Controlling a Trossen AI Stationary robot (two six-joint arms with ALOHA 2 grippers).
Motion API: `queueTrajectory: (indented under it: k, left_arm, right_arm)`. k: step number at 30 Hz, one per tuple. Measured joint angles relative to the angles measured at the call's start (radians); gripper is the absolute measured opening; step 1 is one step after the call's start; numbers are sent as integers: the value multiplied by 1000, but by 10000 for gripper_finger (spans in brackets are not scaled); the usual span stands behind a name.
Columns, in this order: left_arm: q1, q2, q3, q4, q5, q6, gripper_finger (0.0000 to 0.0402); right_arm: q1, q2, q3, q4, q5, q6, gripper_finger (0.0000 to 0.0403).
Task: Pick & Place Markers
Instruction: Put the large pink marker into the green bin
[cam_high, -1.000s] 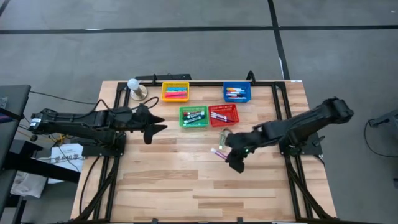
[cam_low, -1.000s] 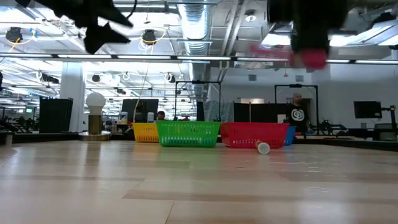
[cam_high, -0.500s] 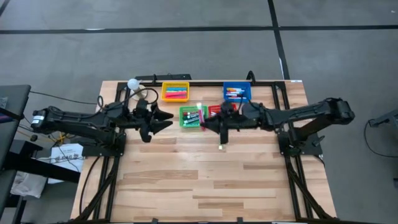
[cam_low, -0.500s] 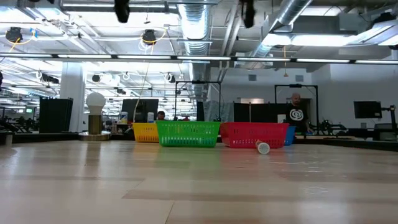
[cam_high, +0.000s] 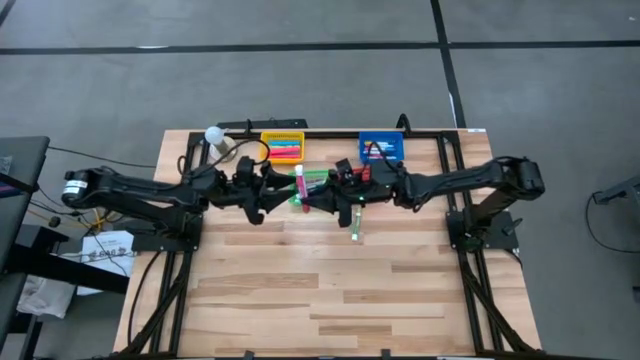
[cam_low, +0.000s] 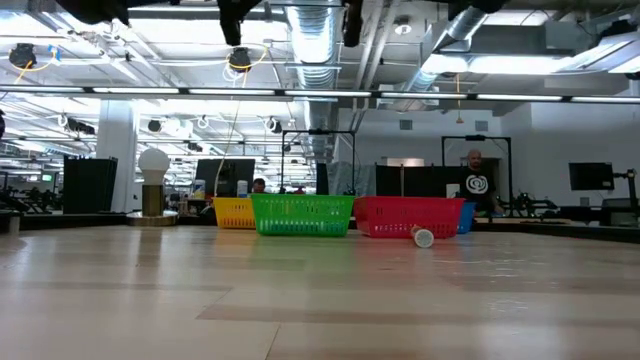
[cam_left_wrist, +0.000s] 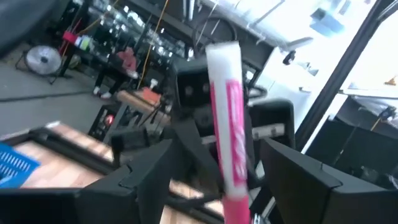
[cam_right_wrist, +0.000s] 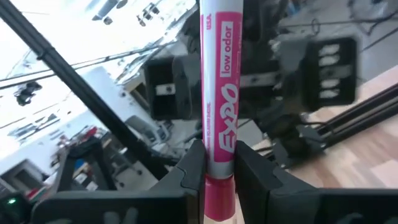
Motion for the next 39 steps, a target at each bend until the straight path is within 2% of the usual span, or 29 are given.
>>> queueTrajectory:
  k: [4,21,27,33,39]
  left_arm:
    - [8,18,0,80,15,4,243]
    - [67,56,0,82,39,-3,231]
    - [67,63,0,85,61,-1,178]
    - [88,63,0,101,82,-11,75]
    - [108,63,0,104,109,-3,65]
  right_arm:
    - [-5,30,34,-3,-30,15,47]
    - [-23,76,55,-5,-36,76,47]
    - [-24,77,55,-11,-36,75,48]
    - [-26,77,55,-21,-27,57,71]
    - [-26,76,55,-26,-23,58,94]
